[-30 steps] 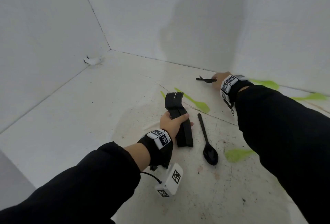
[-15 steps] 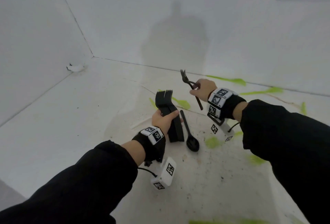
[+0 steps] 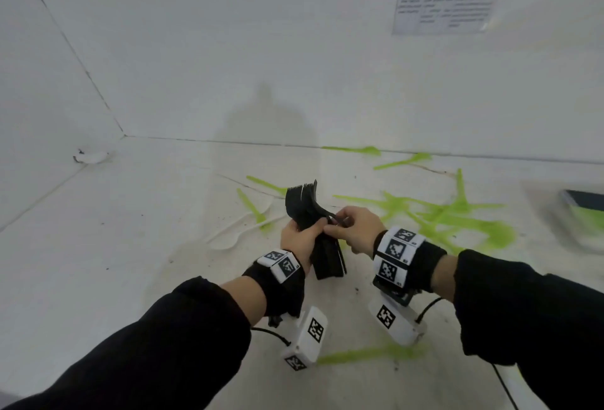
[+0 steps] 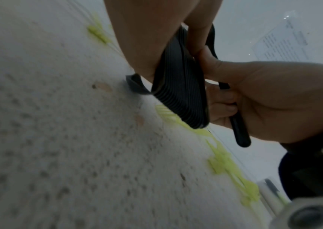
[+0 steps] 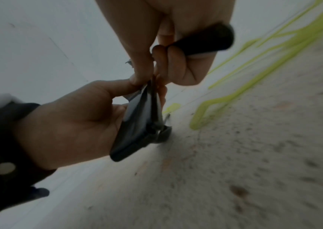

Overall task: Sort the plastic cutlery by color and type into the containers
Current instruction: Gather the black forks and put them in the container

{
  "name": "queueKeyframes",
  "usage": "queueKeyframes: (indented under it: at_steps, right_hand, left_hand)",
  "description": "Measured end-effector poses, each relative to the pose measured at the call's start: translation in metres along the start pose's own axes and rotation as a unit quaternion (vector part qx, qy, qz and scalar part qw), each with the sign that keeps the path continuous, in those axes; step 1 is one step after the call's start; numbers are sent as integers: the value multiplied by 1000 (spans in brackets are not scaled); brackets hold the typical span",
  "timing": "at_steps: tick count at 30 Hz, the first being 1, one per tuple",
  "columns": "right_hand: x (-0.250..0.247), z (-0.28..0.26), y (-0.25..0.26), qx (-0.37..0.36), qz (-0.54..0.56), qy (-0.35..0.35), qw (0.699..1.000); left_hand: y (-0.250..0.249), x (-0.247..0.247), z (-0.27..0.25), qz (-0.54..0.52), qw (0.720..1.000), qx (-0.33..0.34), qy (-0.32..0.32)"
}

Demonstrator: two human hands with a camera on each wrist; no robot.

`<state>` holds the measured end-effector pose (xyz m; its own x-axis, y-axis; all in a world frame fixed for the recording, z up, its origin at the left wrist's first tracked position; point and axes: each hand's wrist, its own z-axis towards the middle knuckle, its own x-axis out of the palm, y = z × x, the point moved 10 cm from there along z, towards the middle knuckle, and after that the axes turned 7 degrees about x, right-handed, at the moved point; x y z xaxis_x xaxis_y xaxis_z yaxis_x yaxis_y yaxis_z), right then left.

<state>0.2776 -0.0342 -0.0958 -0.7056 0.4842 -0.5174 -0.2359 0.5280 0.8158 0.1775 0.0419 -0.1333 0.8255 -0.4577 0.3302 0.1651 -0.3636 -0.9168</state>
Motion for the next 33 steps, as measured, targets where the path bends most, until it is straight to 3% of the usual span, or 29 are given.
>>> queueKeyframes:
  at_steps: [12, 16, 24, 29, 33]
  right_hand:
    - [-47, -47, -32, -24, 27, -44, 998]
    - [-73, -56, -40, -10, 98, -65, 993]
    - [-135, -72, -83, 24, 119, -123, 985]
    - [-157, -83, -112, 40, 150, -116, 981]
    - [-168, -92, -121, 22, 110, -107, 988]
  left_hand:
    - [22, 44, -41, 16, 998, -10, 53]
    - [24, 69, -51, 28, 997, -11, 65]
    - [49, 128, -85, 29, 998, -12, 62]
    - [65, 158, -103, 17, 998, 0, 54]
    - [72, 170, -112, 20, 999, 16, 34]
